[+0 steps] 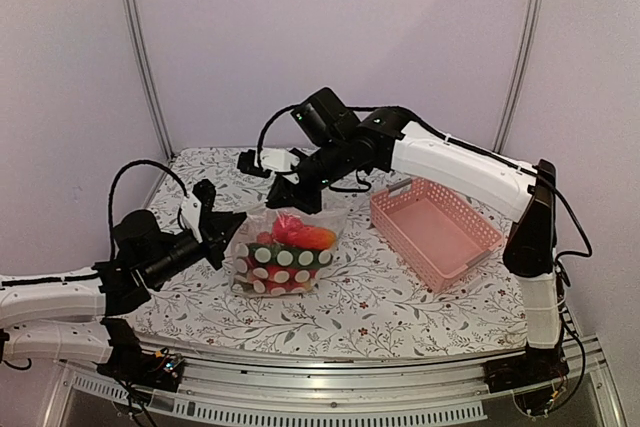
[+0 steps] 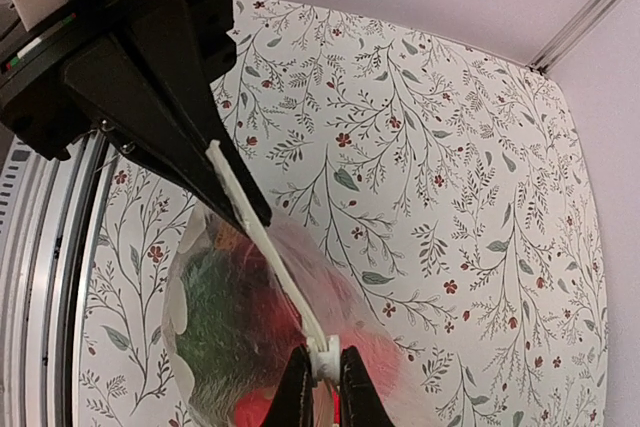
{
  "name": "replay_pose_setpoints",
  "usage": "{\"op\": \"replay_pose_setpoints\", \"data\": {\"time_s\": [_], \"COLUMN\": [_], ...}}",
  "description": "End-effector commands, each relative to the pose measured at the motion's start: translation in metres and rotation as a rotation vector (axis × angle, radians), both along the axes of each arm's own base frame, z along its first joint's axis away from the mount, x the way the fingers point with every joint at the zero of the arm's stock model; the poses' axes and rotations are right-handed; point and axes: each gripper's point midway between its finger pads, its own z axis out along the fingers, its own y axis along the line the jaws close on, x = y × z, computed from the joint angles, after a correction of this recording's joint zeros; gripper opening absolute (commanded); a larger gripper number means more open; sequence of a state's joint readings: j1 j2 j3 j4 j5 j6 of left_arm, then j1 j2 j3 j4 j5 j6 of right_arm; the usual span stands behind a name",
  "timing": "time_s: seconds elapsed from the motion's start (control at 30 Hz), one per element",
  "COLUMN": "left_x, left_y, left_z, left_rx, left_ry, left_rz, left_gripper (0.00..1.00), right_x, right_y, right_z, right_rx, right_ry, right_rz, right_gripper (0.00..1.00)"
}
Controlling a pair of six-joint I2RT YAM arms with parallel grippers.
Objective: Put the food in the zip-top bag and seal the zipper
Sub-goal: Zip the zipper on the zipper food storage bag.
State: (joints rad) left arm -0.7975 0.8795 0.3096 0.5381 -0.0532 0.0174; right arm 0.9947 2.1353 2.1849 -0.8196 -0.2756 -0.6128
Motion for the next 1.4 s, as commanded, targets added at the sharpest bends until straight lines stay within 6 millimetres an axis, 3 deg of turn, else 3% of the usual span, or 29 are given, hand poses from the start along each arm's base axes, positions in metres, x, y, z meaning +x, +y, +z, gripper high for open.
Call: {"op": "replay_pose_setpoints", "data": {"time_s": [0.0, 0.7, 1.37], "left_x": [0.002, 0.007, 0.009], "left_y": [0.010, 0.013, 0.019], "left_z": [0.016, 0.008, 0.007], "left_rx": [-0.041, -0.025, -0.033], "left_ry": [-0.058, -0.052, -0.060], "left_rz": [0.051, 0.080, 0.105], "left_gripper": [0.00, 0.00, 0.00], "right_x": [0.043, 0.055, 0.061], "right_y": [-0.058, -0.112, -0.152], "right_z": [-0.025, -0.022, -0.048], "right_rx": [-0.154, -0.221, -0.309], "right_ry": [0.023, 0.036, 0.108], "right_rz": [-0.181, -0.264, -0.322], "right_gripper": [0.00, 0.00, 0.00]}}
